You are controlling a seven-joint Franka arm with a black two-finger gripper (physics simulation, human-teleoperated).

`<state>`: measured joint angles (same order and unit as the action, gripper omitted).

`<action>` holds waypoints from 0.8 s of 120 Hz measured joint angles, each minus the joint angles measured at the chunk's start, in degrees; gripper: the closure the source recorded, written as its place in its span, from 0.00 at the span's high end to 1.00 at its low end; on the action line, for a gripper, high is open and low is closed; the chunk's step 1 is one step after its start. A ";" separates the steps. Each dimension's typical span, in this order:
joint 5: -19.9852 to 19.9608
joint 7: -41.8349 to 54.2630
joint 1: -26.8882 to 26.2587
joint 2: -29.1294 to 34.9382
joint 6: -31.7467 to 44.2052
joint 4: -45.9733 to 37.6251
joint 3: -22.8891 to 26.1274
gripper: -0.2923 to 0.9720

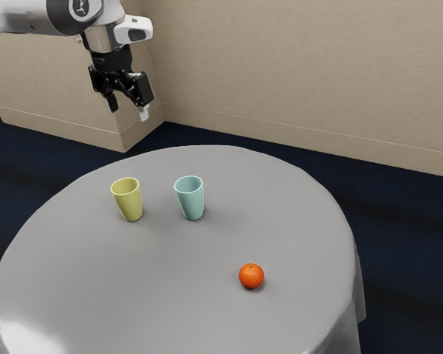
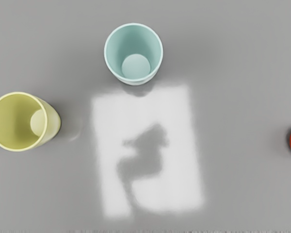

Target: Place the left cup onto the right cup

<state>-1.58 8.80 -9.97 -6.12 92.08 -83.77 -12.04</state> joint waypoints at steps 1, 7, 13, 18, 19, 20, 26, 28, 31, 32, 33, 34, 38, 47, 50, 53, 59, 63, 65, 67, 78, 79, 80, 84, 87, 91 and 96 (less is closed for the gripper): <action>0.00 0.01 0.00 -0.01 -0.01 0.01 0.00 0.77; 0.00 0.04 -0.01 -0.04 -0.03 0.05 0.00 0.77; 0.00 0.08 -0.01 -0.11 -0.02 0.06 0.00 0.77; 0.00 0.11 0.00 -0.13 -0.01 0.07 -0.01 0.77; 0.00 0.11 0.00 -0.14 -0.01 0.07 -0.01 0.77; 0.00 0.12 0.00 -0.14 -0.01 0.07 -0.01 0.77; 0.00 0.14 0.01 -0.15 -0.01 0.07 0.00 0.77; 0.00 0.15 0.01 -0.18 -0.03 0.05 0.00 0.77; 0.00 0.15 0.01 -0.24 -0.03 0.03 0.00 0.77; 0.00 0.15 0.01 -0.25 -0.03 0.02 0.00 0.77; -0.01 0.15 0.00 -0.27 -0.03 0.02 -0.01 0.77; -0.02 0.16 -0.01 -0.29 -0.03 0.01 -0.02 0.77; -0.13 0.16 -0.05 -0.37 -0.02 0.00 -0.12 0.77; -0.37 0.16 0.05 -0.93 0.04 -0.01 -0.23 0.77; -0.45 0.16 0.06 -1.26 0.18 -0.01 -0.27 0.77; -0.50 0.17 0.08 -1.55 0.34 -0.01 -0.30 0.77; -0.53 0.18 0.26 -2.13 0.58 -0.01 -0.49 0.77; -0.59 0.21 0.99 -2.74 0.61 -0.01 -0.65 0.77; -0.62 0.23 1.52 -3.21 0.63 -0.01 -0.71 0.77; -0.66 0.24 2.06 -3.64 0.67 -0.01 -0.76 0.77; -0.48 0.42 4.38 -6.24 1.19 0.39 -0.89 0.77; -0.46 0.44 4.56 -6.48 1.30 0.42 -0.89 0.77; -0.44 0.47 4.72 -6.73 1.42 0.44 -0.90 0.77; -0.40 0.62 5.42 -7.97 1.94 0.56 -0.89 0.77; -0.40 0.78 5.84 -9.05 2.33 0.64 -0.92 0.77; -0.40 1.06 6.25 -10.44 2.91 0.97 -0.94 0.77; -0.37 1.43 6.93 -11.96 3.63 1.51 -1.10 0.77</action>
<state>-1.95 10.23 -3.04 -18.08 95.70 -82.26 -13.14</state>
